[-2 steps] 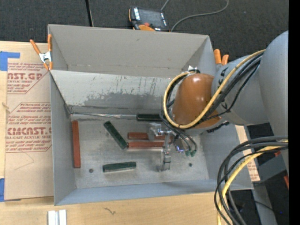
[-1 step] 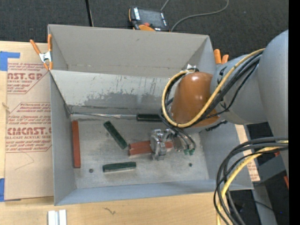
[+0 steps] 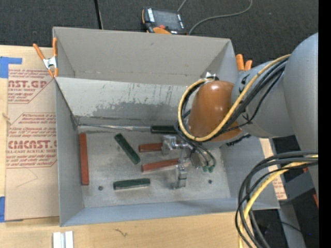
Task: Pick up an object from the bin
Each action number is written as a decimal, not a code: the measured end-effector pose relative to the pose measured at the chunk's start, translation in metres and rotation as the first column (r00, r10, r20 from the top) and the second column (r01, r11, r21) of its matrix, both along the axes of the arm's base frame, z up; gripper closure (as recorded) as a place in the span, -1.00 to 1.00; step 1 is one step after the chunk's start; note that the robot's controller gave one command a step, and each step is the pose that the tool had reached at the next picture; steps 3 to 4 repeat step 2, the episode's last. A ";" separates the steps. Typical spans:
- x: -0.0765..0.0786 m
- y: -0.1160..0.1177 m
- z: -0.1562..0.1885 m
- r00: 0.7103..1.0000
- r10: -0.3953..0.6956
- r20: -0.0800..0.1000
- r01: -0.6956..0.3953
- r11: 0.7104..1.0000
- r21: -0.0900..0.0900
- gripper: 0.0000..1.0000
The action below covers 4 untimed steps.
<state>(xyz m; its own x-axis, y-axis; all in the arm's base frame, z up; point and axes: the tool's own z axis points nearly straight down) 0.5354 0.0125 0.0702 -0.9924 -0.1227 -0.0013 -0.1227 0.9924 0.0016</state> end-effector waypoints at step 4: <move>0.020 -0.016 0.147 0.999 0.037 0.010 -0.037 0.999 -0.003 1.00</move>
Offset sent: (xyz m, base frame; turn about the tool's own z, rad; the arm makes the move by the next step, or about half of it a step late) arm 0.0000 0.0000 0.0000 0.0000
